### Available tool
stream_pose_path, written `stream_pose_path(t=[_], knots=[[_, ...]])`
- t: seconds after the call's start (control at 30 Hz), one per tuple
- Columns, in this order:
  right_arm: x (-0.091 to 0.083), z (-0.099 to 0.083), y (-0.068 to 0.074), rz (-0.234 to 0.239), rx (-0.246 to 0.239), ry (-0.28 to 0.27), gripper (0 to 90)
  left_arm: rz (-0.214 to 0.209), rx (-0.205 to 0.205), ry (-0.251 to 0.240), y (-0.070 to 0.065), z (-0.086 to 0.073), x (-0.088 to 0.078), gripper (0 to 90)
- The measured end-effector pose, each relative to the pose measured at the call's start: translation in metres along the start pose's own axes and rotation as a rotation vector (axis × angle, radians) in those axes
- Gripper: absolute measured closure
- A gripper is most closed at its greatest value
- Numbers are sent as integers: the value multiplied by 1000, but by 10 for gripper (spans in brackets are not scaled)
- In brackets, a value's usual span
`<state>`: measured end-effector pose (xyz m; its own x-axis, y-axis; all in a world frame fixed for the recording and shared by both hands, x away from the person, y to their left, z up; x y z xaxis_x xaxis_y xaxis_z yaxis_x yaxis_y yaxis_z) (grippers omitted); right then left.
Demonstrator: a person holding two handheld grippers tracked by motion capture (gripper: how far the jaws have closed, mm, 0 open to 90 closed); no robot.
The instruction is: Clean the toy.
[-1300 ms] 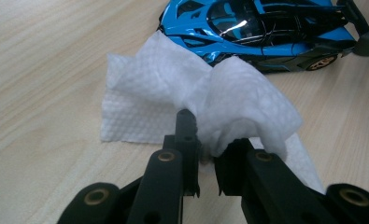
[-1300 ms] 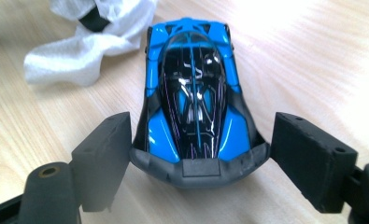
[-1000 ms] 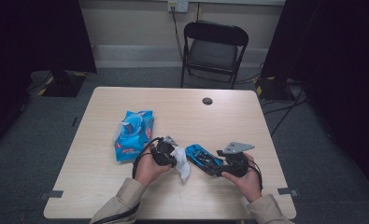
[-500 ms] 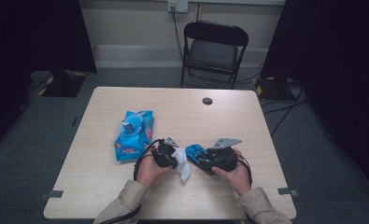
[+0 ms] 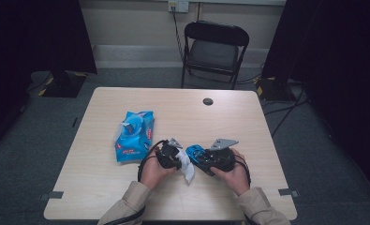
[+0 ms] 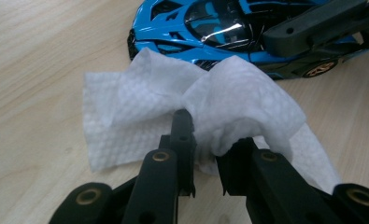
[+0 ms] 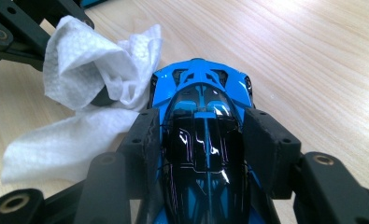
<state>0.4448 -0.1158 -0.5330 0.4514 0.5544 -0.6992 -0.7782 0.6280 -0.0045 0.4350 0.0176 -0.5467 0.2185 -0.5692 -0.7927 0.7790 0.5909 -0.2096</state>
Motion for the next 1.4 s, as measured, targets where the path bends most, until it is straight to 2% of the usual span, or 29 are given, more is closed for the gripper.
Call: stream_pose_path(t=[0.2, 0.47, 0.7, 0.8, 1.03, 1.17, 1.4], knots=[[0, 0, 0, -2, 1, 0, 477, -25, 5, -14, -9, 5, 7, 787], [0, -1, 0, -2, 4, -5, 477, -29, 7, -17, -16, 7, 10, 799], [0, -1, 0, -2, 3, -12, 478, -65, 33, -15, -35, 11, 18, 804], [0, -1, 0, -4, 5, -11, 478, -57, 45, -8, -41, 12, 20, 805], [0, -1, 0, -2, 5, -14, 478, -69, 49, -8, -52, 12, 23, 807], [0, -1, 0, -1, 4, -14, 479, -71, 69, -1, -58, 13, 25, 808], [0, -1, 0, 1, 6, -21, 478, -79, 76, 0, -70, 14, 29, 810]])
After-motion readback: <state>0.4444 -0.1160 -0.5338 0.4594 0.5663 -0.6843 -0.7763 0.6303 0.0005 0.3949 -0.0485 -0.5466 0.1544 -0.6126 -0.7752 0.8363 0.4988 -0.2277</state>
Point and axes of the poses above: each handheld gripper's, and its own axes: x roughly forward along the jaws, z roughly out of its top, y roughly to its left, the point moved 8 cm from there along x, roughly forward along the jaws, and after that the axes turned 4 degrees about y, right-handed, at the moved point
